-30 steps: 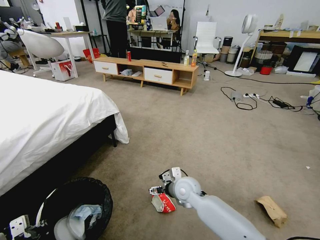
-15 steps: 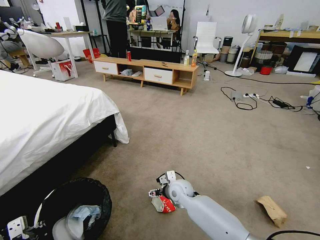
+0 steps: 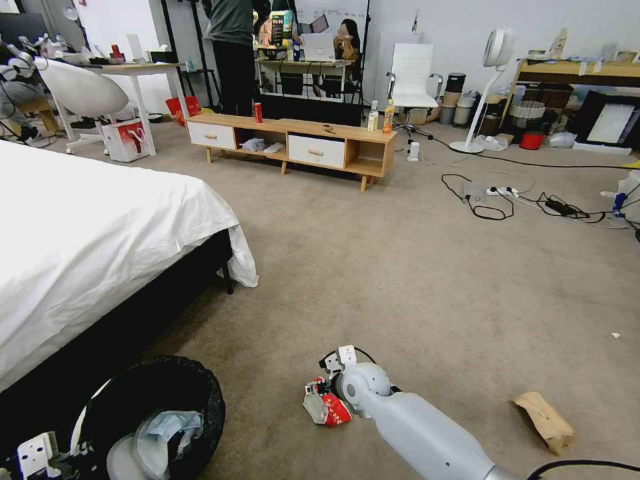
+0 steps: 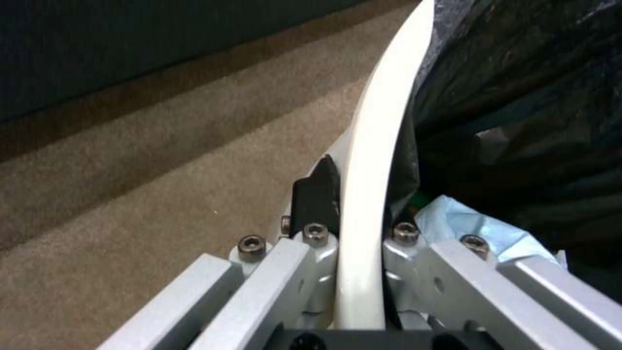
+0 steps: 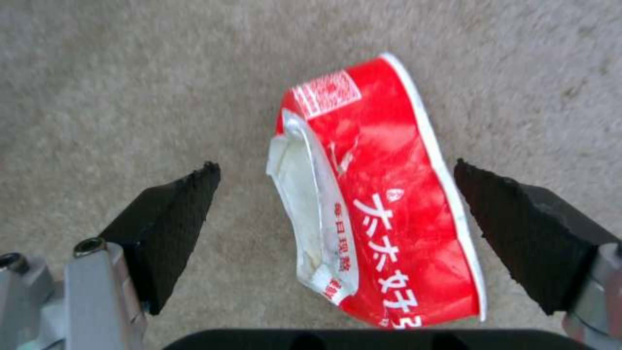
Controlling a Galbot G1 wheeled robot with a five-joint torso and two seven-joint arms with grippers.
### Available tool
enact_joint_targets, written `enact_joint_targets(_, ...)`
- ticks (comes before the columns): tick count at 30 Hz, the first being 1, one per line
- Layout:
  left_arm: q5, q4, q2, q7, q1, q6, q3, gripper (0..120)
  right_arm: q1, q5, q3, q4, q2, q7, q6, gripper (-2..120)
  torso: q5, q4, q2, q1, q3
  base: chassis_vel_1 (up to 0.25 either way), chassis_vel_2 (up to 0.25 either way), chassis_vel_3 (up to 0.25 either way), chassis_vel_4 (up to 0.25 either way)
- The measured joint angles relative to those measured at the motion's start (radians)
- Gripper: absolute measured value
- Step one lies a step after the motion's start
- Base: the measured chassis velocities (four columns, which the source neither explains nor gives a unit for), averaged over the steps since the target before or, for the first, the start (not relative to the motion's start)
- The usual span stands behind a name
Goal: Pick up the trash bin and place the garbage on the floor into it.
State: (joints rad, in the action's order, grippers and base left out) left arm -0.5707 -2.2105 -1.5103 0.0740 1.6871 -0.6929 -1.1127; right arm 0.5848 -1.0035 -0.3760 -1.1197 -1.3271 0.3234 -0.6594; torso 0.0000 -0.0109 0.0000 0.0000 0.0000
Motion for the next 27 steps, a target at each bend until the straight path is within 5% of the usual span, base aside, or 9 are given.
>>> enact_joint_targets(19, 0.000, 0.006, 0.001, -0.001, 0.005, 0.000, -0.002, 1, -0.008, 0.101, 0.012, 0.175, -0.061, -0.101, 0.049, 93, -0.0001, -0.0001, 0.000, 0.000, 0.000, 0.000, 0.000, 0.000, 0.000)
enact_joint_targets(27, -0.001, 0.008, 0.003, -0.001, 0.004, 0.001, -0.003, 1, -0.008, 0.149, 0.019, 0.216, -0.076, -0.126, 0.071, 80, 0.0000, 0.0000, 0.000, 0.000, 0.000, 0.000, 0.000, 0.000, 0.000)
